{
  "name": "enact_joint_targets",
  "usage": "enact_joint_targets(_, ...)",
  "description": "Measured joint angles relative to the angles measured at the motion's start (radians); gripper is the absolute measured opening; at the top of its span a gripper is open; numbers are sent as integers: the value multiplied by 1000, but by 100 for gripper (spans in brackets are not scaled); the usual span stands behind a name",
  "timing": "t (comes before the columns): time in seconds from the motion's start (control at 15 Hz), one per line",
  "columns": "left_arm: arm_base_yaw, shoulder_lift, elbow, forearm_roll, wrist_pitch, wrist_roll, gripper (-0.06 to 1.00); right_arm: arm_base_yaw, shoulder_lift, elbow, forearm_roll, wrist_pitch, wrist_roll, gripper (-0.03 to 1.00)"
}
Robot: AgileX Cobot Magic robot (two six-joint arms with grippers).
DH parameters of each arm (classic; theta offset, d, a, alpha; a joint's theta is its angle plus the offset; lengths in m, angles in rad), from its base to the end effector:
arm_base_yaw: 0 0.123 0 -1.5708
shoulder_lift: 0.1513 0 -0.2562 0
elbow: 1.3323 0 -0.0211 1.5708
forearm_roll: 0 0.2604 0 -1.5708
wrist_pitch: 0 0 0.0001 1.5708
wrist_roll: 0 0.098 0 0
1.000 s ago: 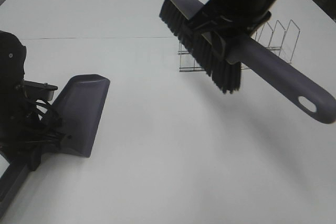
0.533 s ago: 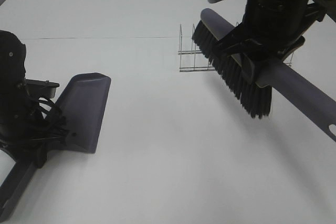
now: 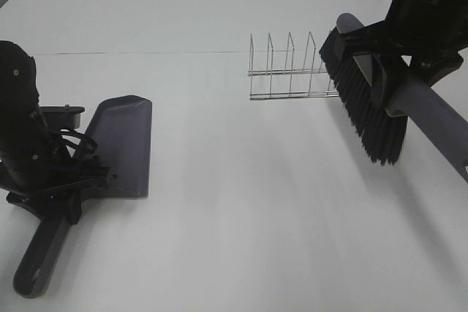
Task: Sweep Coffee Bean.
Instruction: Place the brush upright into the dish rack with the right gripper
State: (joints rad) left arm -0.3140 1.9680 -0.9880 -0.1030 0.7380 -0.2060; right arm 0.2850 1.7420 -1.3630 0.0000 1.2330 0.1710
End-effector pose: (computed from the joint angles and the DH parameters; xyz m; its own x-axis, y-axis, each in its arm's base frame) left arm 0.2905 -0.1015 0.0544 -0.9967 0.0315 0.0743 0.0278 0.9983 -0.0504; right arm 0.3273 0.0959 0.2134 -0.9925 -0.1135 -0.0453 -0.1139 0.9935 0.0078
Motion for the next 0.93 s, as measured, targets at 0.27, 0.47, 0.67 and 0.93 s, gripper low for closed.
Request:
enact_joint_targets(0.27, 0, -1, 0, -13, -20, -1, 33, -1, 139, 0, -39, 0, 56, 29)
enact_joint_targets(0.47, 0, -1, 0, -14, -22, -1, 33, -1, 220, -1, -27, -16, 73, 29)
enact_joint_targets(0.67, 0, -1, 0, -16, -25, -1, 33, -1, 295, -62, -26, -30, 80, 29)
enact_joint_targets(0.93, 0, -1, 0, -17, -33, 29, 33, -8, 485, -381, -88, 12, 96, 29)
